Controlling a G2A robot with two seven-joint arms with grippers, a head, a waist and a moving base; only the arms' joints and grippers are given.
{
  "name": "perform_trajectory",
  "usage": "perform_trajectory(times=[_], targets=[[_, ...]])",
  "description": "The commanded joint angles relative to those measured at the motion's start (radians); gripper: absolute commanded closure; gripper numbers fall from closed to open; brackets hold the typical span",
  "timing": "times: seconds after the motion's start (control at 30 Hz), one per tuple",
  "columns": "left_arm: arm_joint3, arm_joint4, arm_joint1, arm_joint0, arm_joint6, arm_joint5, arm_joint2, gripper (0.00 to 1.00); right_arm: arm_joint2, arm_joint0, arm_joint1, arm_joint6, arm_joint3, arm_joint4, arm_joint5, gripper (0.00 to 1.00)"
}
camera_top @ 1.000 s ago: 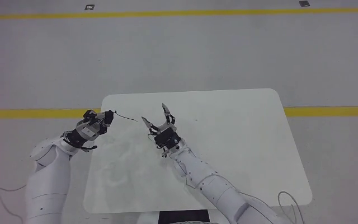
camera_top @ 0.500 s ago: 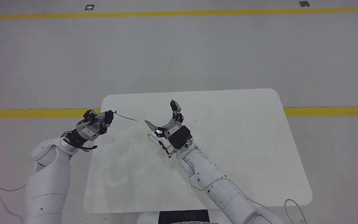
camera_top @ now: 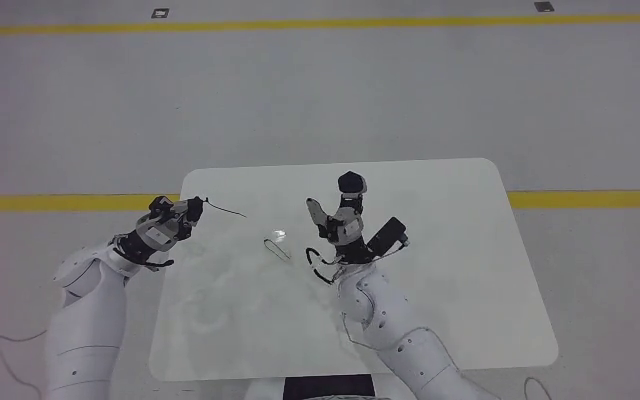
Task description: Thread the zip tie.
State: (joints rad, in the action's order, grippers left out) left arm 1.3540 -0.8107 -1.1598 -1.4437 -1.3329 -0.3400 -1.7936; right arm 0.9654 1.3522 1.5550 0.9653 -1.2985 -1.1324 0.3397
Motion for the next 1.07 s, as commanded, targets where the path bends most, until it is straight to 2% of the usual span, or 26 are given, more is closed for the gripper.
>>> perform_trajectory(times=[0.0, 0.2, 0.3, 0.43, 0.53, 1.03], targets=[[0.000, 0.000, 0.000, 0.000, 0.000, 0.000, 0.000, 1.00, -0.013, 0.001, -0.019, -0.002, -0.031, 0.065, 0.000, 0.00], [0.000, 0.000, 0.000, 0.000, 0.000, 0.000, 0.000, 1.00, -0.088, -0.010, -0.078, 0.044, -0.132, 0.294, 0.000, 0.00], [0.018, -0.007, 0.000, -0.008, 0.004, 0.003, 0.015, 1.00, -0.088, -0.010, -0.078, 0.044, -0.132, 0.294, 0.000, 0.00], [0.047, -0.025, 0.006, -0.030, -0.055, 0.007, 0.026, 1.00, -0.088, -0.010, -0.078, 0.044, -0.132, 0.294, 0.000, 0.00], [0.077, -0.088, 0.011, -0.048, -0.057, 0.000, 0.036, 1.00, -0.088, -0.010, -0.078, 0.044, -0.132, 0.294, 0.000, 0.00], [0.077, -0.088, 0.011, -0.048, -0.057, 0.000, 0.036, 1.00, -0.088, -0.010, -0.078, 0.044, -0.132, 0.294, 0.000, 0.00]])
